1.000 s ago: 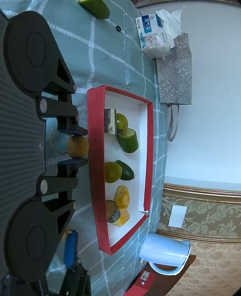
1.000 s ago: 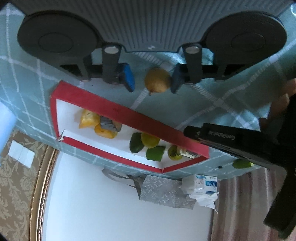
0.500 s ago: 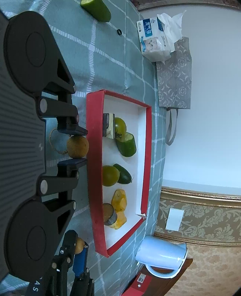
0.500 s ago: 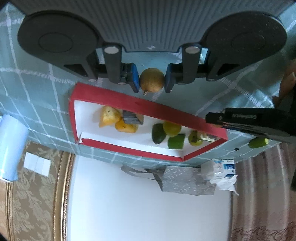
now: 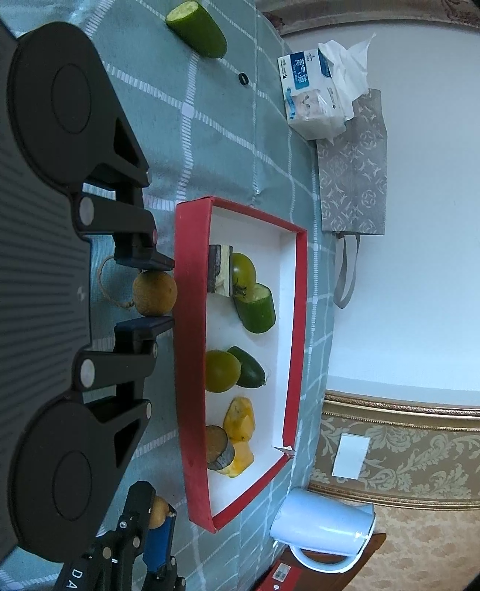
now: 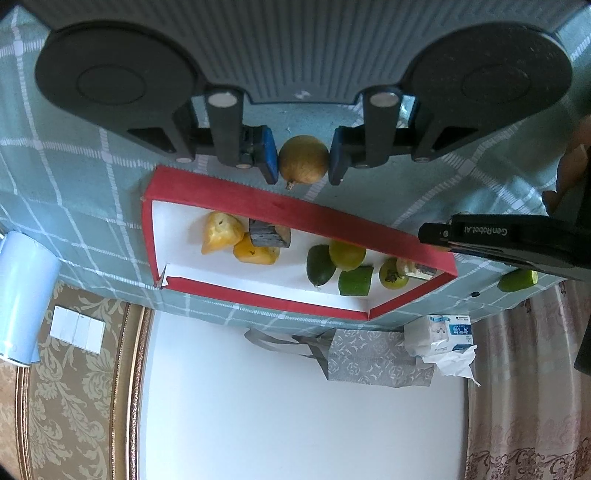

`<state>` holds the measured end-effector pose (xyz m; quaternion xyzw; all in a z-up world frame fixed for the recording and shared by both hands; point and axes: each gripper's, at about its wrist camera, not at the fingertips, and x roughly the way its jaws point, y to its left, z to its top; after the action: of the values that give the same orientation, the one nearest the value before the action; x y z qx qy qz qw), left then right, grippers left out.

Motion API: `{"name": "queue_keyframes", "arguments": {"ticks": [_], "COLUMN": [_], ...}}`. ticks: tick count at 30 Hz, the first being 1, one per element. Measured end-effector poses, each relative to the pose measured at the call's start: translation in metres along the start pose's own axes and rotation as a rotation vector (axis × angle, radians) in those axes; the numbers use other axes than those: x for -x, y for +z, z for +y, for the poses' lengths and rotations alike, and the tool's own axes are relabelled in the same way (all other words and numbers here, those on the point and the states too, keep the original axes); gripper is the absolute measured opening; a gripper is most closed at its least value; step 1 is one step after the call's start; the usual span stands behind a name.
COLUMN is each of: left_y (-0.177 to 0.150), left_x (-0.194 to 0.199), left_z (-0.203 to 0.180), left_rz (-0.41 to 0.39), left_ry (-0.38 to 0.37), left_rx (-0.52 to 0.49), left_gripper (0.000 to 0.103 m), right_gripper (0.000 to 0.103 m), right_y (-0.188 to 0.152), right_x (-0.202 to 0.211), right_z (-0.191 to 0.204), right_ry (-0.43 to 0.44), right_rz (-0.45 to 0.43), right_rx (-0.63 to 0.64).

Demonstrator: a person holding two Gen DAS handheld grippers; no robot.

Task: Organize fruits
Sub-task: 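Carry the brown fruit in the left tool into the tray and open it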

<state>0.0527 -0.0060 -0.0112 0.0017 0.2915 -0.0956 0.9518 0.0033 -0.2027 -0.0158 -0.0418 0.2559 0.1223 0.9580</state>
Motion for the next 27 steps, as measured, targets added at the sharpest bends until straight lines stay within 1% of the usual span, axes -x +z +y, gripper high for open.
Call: {"name": "queue_keyframes", "arguments": {"ticks": [6,10,18,27], "left_y": [0.008,0.017,0.031,0.048], "left_x": [0.009,0.005,-0.008,-0.034], "left_z": [-0.001,-0.004,-0.010,-0.017], "left_rz": [-0.035,-0.042,-0.044,-0.035], "left_ry": [-0.022,-0.019,-0.011,0.010], "left_rx": [0.012,0.009,0.001,-0.012], "left_gripper": [0.026,0.026,0.026,0.026], "right_gripper": [0.027,0.027,0.027,0.027], "right_y": [0.000,0.000,0.000,-0.001], "right_x": [-0.002,-0.003,-0.004,-0.006], "right_z": [-0.002,-0.002,-0.002,-0.001], "right_ry": [-0.002,-0.002,0.002,0.005], "right_rz": [0.007,0.013,0.020,0.032], "right_rx": [-0.011,-0.017,-0.014,-0.012]}}
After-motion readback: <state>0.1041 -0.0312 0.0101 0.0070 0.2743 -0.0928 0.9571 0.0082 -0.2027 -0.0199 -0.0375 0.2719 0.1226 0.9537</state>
